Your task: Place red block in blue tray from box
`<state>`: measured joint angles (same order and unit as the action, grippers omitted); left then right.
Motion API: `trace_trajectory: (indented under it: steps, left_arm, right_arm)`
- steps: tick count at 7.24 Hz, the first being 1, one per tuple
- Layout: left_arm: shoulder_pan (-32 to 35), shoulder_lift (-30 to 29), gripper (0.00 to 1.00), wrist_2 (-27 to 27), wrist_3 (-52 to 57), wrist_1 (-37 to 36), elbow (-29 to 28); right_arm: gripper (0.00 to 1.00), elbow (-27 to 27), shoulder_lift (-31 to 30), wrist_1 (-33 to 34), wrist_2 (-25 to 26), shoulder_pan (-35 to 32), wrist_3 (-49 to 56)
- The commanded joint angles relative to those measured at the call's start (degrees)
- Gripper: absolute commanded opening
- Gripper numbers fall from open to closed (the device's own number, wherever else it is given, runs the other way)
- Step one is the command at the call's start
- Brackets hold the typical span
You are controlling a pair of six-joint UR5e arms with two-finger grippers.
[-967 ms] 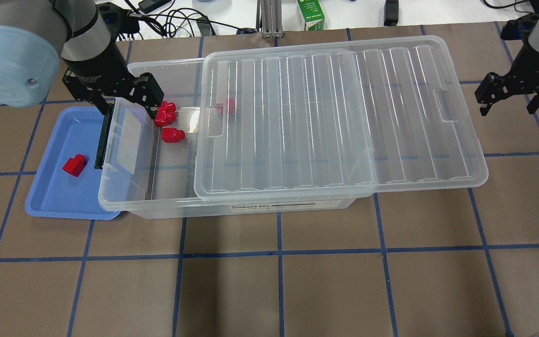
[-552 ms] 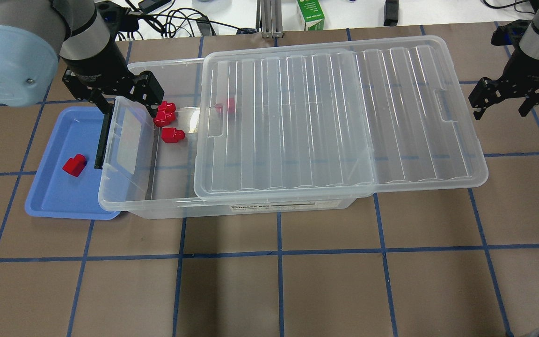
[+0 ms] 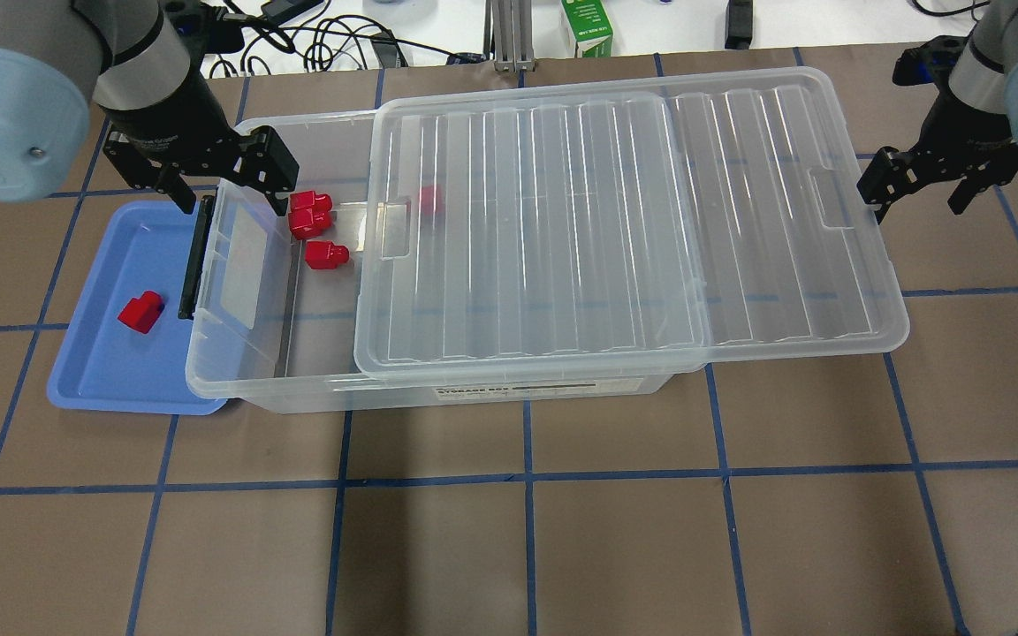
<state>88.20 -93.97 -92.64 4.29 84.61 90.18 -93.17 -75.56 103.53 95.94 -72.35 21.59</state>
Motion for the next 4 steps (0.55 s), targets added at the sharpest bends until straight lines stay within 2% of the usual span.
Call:
trace_trajectory:
  steps: [1, 4]
  left_arm:
    - [0.13, -0.07, 1.0, 0.01, -0.77, 0.29, -0.78]
    - [-0.22, 0.2, 1.0, 0.01, -0.95, 0.29, -0.7]
  right_arm:
    - [1.0, 0.01, -0.02, 0.01, -0.05, -2.17, -0.4]
    - [1.0, 0.01, 0.06, 0.01, -0.22, -6.03, -1.28]
